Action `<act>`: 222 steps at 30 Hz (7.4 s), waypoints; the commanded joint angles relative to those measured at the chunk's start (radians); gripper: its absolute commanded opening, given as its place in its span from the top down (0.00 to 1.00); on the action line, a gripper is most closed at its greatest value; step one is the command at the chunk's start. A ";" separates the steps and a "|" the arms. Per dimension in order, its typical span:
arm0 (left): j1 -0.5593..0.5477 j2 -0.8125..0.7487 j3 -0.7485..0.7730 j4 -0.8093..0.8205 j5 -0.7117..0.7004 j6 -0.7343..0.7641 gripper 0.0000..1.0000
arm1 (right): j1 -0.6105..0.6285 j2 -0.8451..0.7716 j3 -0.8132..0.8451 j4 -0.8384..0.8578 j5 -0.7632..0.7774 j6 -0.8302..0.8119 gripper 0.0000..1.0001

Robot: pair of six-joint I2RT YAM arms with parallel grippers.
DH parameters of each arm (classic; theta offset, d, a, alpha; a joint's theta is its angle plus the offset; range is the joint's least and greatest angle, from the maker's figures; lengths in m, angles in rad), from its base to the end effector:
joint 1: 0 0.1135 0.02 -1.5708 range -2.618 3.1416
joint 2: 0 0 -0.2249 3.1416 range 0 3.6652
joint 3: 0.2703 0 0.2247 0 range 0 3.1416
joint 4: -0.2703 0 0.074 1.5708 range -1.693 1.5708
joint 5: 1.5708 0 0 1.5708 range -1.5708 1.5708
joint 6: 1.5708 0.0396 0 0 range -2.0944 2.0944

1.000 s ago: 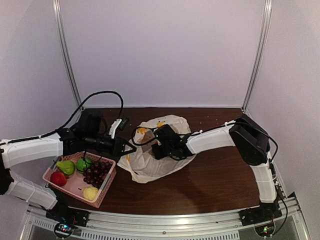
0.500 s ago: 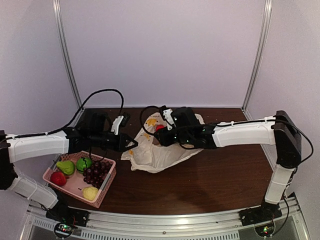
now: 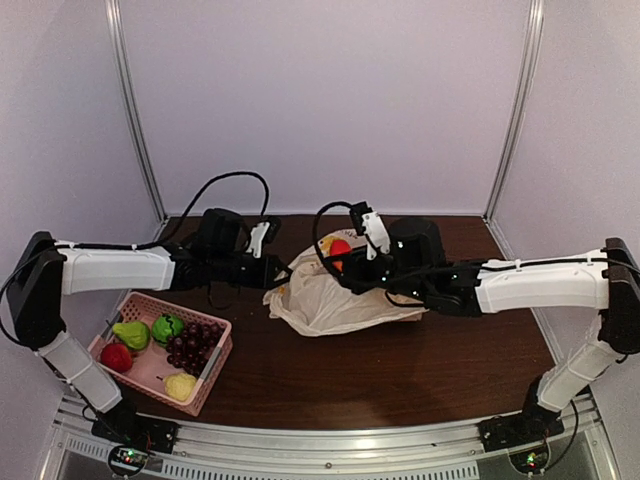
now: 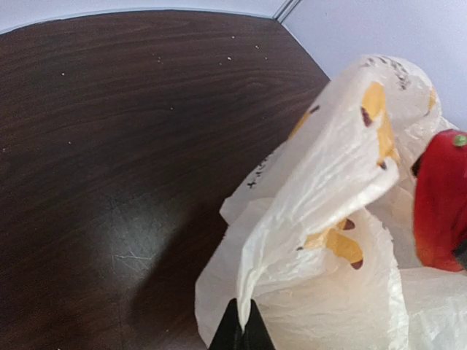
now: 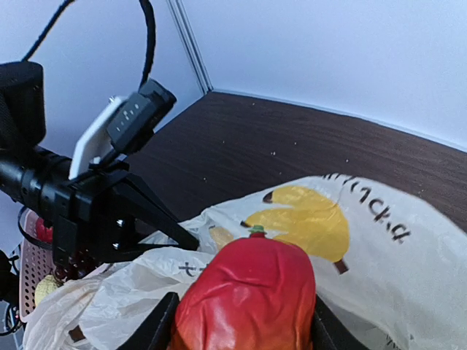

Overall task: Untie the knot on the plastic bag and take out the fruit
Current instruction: Pick up the fake fruit from the takeout bag, then pass from the right arm to the left, then place the fake fruit in the bin, then reset both arms

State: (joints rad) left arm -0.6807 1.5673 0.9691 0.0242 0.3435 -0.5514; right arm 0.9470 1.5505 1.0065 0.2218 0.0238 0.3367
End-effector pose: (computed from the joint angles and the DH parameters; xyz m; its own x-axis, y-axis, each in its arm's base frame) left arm 0.2445 -0.2151 0.2056 -0.7850 0.0010 -0.6195 0.4709 0.6507 -0.5957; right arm 0.1991 0.2750 0.2417 -0.4383 -0.0436 -0.8978 -0.6923 0.6534 0.3063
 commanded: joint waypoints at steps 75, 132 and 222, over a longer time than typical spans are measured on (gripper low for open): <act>-0.170 -0.297 -0.070 0.424 0.278 -0.249 0.06 | 0.158 -0.194 0.045 -0.049 -0.091 -0.264 0.60; 0.084 -0.426 -0.045 -0.253 -0.035 -0.020 0.76 | 0.144 -0.345 -0.016 -0.278 0.314 -0.218 0.00; 0.780 -0.958 -0.247 -0.344 -0.169 0.276 0.02 | -1.010 -0.962 -0.442 -0.244 -0.086 -0.145 0.00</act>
State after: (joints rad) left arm 0.0910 0.6327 0.7452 -0.3786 0.1555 -0.2783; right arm -0.0570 0.6739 0.6144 -0.1406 -0.0502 0.2253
